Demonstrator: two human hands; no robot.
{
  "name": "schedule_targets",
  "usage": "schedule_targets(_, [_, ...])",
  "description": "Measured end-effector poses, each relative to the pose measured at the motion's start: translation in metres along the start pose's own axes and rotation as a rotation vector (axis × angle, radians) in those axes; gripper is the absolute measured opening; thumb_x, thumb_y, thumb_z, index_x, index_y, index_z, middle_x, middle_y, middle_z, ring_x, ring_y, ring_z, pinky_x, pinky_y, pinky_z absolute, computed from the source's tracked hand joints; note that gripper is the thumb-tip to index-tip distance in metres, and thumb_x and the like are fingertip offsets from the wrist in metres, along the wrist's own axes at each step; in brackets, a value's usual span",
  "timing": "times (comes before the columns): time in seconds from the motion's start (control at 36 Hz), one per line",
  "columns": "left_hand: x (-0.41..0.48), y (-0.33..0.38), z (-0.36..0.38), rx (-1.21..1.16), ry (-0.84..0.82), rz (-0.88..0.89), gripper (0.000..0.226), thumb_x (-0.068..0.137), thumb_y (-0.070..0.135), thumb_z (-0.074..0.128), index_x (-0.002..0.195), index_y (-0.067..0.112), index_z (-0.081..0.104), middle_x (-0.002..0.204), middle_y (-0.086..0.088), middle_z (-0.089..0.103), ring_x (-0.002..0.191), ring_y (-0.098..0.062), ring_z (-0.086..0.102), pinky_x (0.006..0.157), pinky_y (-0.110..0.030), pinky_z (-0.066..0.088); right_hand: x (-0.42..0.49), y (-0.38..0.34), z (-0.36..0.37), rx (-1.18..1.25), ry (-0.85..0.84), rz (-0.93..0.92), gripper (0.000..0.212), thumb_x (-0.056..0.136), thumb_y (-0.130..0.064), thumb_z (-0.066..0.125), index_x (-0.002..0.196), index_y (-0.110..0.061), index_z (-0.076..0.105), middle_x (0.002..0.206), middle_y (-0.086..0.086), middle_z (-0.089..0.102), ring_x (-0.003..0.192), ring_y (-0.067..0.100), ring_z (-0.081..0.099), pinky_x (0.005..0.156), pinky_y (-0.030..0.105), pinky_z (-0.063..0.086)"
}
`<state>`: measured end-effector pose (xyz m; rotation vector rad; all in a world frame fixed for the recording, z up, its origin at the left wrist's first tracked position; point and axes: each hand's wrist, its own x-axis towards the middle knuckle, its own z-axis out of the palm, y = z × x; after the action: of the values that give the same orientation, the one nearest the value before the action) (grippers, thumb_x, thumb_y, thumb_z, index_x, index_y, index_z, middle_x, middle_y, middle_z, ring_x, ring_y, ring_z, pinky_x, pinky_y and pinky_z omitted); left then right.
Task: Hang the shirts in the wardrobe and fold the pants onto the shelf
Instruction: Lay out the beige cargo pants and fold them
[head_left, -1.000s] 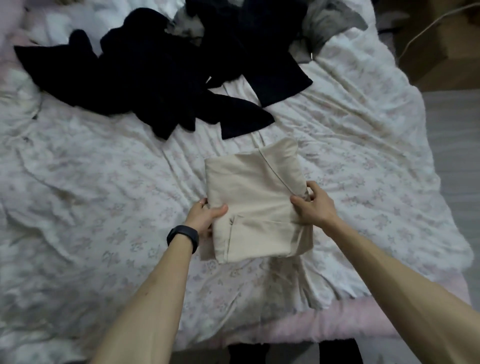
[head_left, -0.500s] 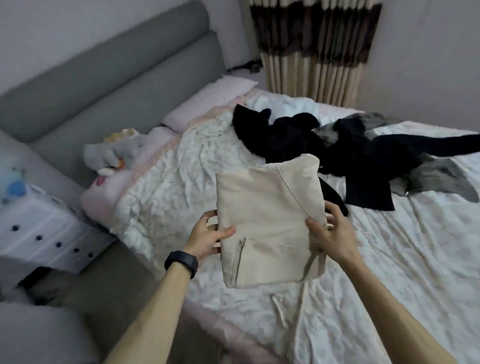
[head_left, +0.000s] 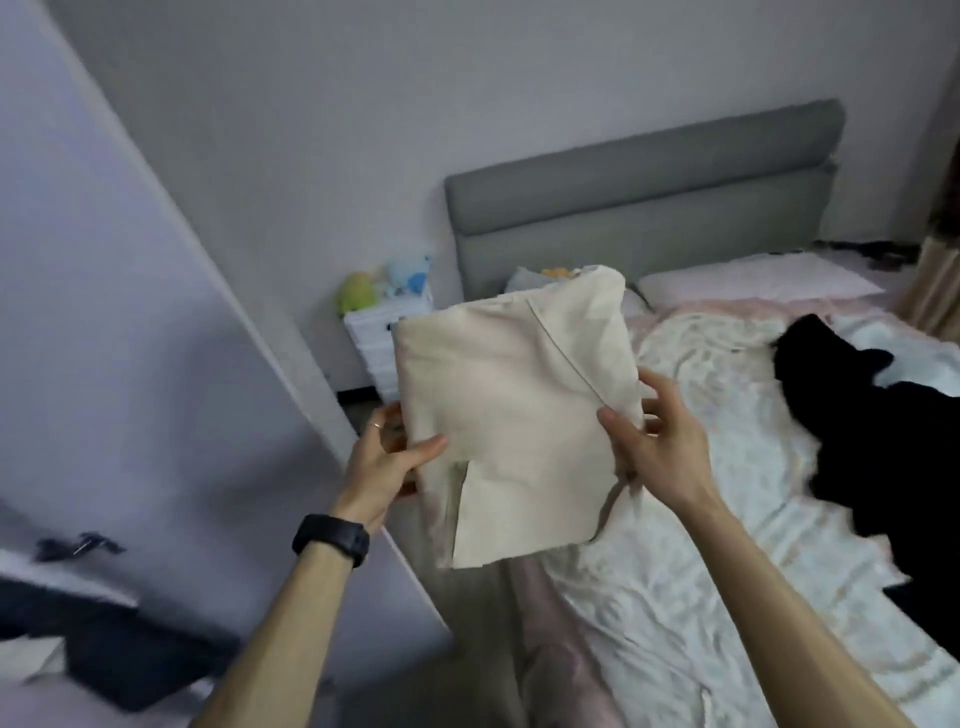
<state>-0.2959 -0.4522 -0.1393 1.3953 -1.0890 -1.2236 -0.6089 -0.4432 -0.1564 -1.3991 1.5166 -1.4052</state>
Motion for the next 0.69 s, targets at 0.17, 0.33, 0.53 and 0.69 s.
schedule_targets(0.17, [-0.053,0.034,-0.099,-0.027,0.169,0.107,0.078,0.061,0.029,0.093,0.126,0.037,0.051,0.109,0.01,0.075,0.096,-0.018,0.074,0.07,-0.039,0.061,-0.01,-0.049,0.084,0.073,-0.155,-0.188,0.044,0.087,-0.035,0.078,0.121,-0.054,0.056,0.103,-0.019,0.07,0.086,0.001,0.068,0.069,0.028,0.057])
schedule_targets(0.33, [-0.121,0.063,-0.17,-0.024,0.388,0.163,0.07,0.065,0.028,0.092,0.123,0.04,0.054,0.109,0.009,0.075,0.096,-0.016,0.074,0.069,-0.036,0.06,-0.018,-0.104,0.155,0.14,-0.316,-0.347,0.043,0.085,-0.041,0.078,0.118,-0.056,0.055,0.099,-0.019,0.07,0.082,-0.001,0.068,0.068,0.021,0.055])
schedule_targets(0.53, [-0.206,0.098,-0.247,0.022,0.7,0.258,0.062,0.077,0.014,0.085,0.127,0.025,0.05,0.093,0.0,0.078,0.086,-0.017,0.075,0.062,-0.025,0.057,-0.044,-0.192,0.249,0.206,-0.525,-0.49,0.042,0.087,-0.055,0.071,0.122,-0.06,0.048,0.104,-0.015,0.064,0.087,-0.002,0.063,0.064,0.013,0.051])
schedule_targets(0.69, [-0.281,0.141,-0.303,0.095,0.961,0.289,0.053,0.082,0.018,0.083,0.126,0.026,0.053,0.105,-0.007,0.076,0.088,-0.02,0.075,0.065,-0.028,0.059,-0.081,-0.272,0.325,0.3,-0.659,-0.621,0.046,0.087,-0.055,0.068,0.128,-0.051,0.048,0.097,-0.015,0.062,0.083,-0.002,0.06,0.068,0.018,0.042])
